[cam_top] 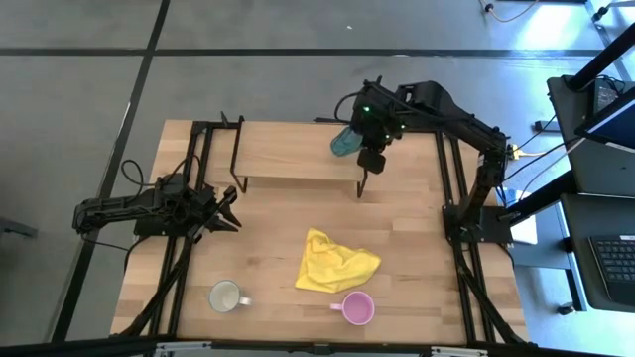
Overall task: Stack small to large cups/mugs on shelf
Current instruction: Put the blue cup on the shelf
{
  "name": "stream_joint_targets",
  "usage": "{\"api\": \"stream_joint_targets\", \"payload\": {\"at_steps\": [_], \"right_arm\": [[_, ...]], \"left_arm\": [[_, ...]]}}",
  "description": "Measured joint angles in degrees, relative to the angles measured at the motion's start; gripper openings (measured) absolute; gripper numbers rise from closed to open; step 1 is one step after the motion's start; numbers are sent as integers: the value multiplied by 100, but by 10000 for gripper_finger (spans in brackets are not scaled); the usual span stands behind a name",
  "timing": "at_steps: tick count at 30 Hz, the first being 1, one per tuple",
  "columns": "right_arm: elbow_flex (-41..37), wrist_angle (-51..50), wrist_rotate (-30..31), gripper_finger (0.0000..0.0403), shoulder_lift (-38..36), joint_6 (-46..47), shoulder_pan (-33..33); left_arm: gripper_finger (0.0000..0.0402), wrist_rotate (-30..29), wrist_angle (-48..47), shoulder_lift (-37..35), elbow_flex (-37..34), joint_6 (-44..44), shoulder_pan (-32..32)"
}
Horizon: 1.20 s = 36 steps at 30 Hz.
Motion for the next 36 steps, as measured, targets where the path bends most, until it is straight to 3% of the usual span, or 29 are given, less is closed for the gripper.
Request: {"api": "stream_joint_targets", "payload": {"at_steps": [17, 23, 27, 29, 31, 33, 36], "right_arm": [[0, 0, 33, 19, 59, -148, -15], [0, 0, 33, 19, 60, -35, -13], [0, 0, 33, 19, 59, 28, -13], [0, 0, 35, 19, 60, 33, -13], [0, 1, 33, 19, 60, 63, -13], [0, 1, 34, 19, 60, 137, -13], [0, 0, 35, 19, 61, 155, -13]], "left_arm": [[64, -57, 11, 2, -1, -92, -1], [64, -1554, 532, 0, 0, -453, 2], [64, -1908, 1228, 0, -2, -925, -1], [64, -2313, 1667, 4, -2, -1866, -1], [64, -3221, 1996, 4, -2, -2733, 3], [64, -4079, 2393, 7, 8, -3066, 11], [64, -4220, 3290, 7, 59, -3024, 6]]}}
